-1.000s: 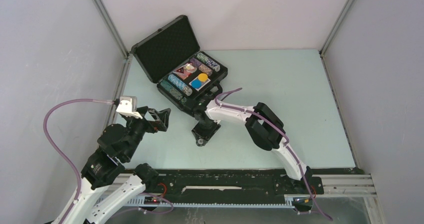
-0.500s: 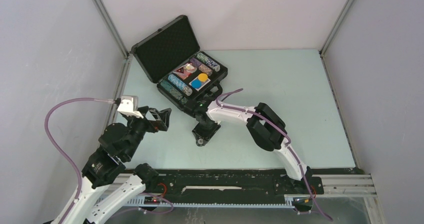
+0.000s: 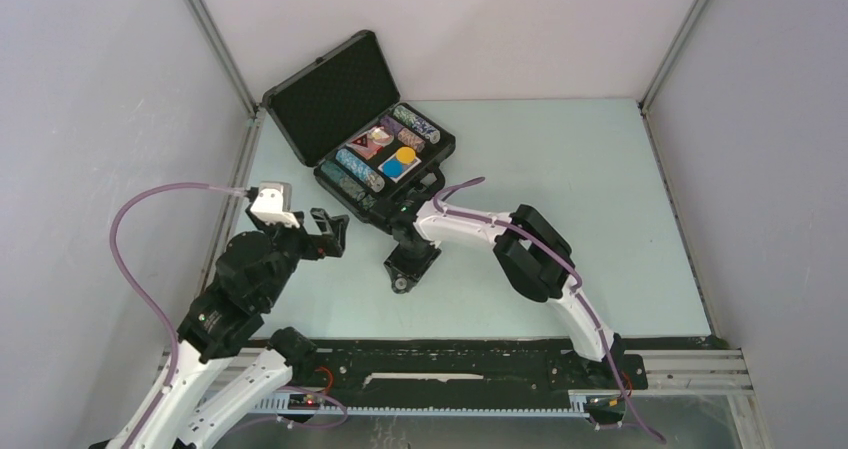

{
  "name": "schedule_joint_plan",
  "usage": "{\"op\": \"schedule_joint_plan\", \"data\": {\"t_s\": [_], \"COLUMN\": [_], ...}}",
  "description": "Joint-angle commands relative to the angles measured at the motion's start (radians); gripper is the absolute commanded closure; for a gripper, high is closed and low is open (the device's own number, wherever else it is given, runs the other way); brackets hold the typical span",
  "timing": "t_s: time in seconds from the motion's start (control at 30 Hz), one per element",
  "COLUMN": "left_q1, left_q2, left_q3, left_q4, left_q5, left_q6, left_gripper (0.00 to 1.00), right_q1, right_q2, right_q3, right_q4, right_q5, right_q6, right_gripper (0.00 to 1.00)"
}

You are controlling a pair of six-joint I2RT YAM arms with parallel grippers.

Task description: Pack up texas hold em set

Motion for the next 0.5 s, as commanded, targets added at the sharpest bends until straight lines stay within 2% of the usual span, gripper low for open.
{"op": "schedule_joint_plan", "data": {"t_s": [0.0, 0.23, 0.37, 0.47], "left_q1": [0.023, 0.031, 0.031, 0.031], "left_q2": [0.026, 0.053, 0.077, 0.086], "left_q3": [-0.022, -0.021, -0.037, -0.111], "left_q4": [0.028, 0.029, 0.052, 0.138], "left_q5": [0.032, 0.06, 0.181, 0.316], "left_q6": [0.011, -0.041, -0.166, -0.312], "left_gripper": [0.0, 0.0, 0.0, 0.0], "right_q1": [-0.016, -0.044, -0.083, -0.11], "right_q2": [-0.064, -0.175, -0.238, -0.31], "right_q3": [0.01, -0.075, -0.142, -0.211], "right_q4": [0.002, 0.028, 0.04, 0.056], "right_q5": [-0.023, -0.027, -0.049, -0.031], "right_q6": [-0.051, -0.079, -0.107, -0.125], "right_gripper": [1.0, 1.0, 1.0, 1.0]}}
